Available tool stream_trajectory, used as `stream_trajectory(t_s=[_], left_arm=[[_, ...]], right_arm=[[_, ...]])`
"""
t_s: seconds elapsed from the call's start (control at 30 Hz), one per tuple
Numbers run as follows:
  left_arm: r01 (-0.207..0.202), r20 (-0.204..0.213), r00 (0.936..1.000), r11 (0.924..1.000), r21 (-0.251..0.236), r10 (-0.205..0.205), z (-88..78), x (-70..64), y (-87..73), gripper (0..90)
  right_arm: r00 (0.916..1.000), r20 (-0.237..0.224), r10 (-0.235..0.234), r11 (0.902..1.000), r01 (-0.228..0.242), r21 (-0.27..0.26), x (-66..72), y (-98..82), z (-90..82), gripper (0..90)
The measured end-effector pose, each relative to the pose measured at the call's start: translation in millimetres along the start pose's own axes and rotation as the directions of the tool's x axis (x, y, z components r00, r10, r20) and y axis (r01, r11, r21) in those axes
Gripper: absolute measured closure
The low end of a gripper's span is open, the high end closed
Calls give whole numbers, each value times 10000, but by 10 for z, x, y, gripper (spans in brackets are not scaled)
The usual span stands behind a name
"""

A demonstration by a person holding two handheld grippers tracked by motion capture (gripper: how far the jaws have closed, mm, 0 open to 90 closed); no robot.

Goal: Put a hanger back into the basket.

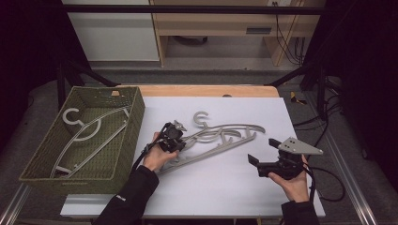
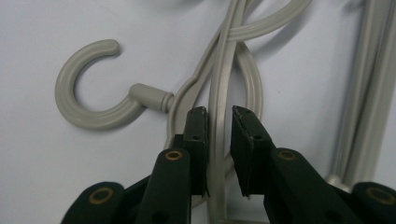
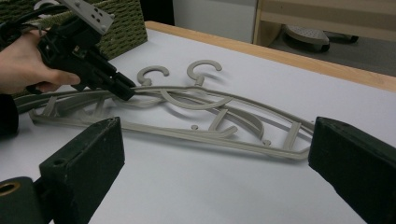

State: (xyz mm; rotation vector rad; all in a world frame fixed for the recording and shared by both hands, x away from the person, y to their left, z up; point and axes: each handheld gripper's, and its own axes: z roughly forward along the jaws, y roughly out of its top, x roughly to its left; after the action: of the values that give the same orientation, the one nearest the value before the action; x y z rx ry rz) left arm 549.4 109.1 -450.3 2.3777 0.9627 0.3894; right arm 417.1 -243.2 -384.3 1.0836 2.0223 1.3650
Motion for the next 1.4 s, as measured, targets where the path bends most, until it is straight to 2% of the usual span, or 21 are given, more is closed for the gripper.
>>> stream_trajectory(t_s=[0.17, 0.3, 0.37, 0.47, 0.6, 0.67, 0.73, 1.03, 1.2, 1.4], left_arm=[[-22, 0, 10000, 9998, -221, 22, 77, 9, 36, 734], [-42, -47, 10000, 9999, 115, 42, 162, 14, 48, 766], [-49, -61, 10000, 9999, 120, 50, 164, 10, 53, 793], [-276, -258, 9993, 9994, 187, 281, 154, -18, 57, 809], [-215, -129, 9997, 9997, -98, 213, 111, -33, 55, 818], [-269, -99, 9996, 9992, -281, 267, 69, -41, 66, 819], [-129, 47, 9999, 9986, -520, 131, 27, -46, 77, 819], [-215, 76, 9997, 9930, -1161, 225, -210, -97, 103, 820], [-252, 2, 9997, 9859, -1656, 256, -419, -117, 121, 821], [-367, -87, 9993, 9698, -2413, 356, -746, -141, 146, 820]], right_arm=[[10000, -35, 20, 10000, -20, -2, -3, -1, 0, 38], [10000, -28, -8, 10000, 8, 4, -1, -1, 4, 37], [10000, -23, -4, 10000, 4, -3, -3, -1, 2, 37], [10000, -27, 21, 10000, -21, 0, -6, -3, 2, 37], [10000, -22, 12, 10000, -12, -4, -5, -3, 0, 37], [10000, -9, 15, 10000, -15, 11, -6, -4, 0, 37], [10000, 3, 11, 10000, -11, -3, -7, -4, -1, 37], [10000, 17, 41, 10000, -41, -60, -11, 2, -22, 38], [10000, 39, 12, 9999, -12, -104, -13, 6, -33, 38], [10000, 75, 56, 9999, -55, -142, -24, 7, -53, 37]])
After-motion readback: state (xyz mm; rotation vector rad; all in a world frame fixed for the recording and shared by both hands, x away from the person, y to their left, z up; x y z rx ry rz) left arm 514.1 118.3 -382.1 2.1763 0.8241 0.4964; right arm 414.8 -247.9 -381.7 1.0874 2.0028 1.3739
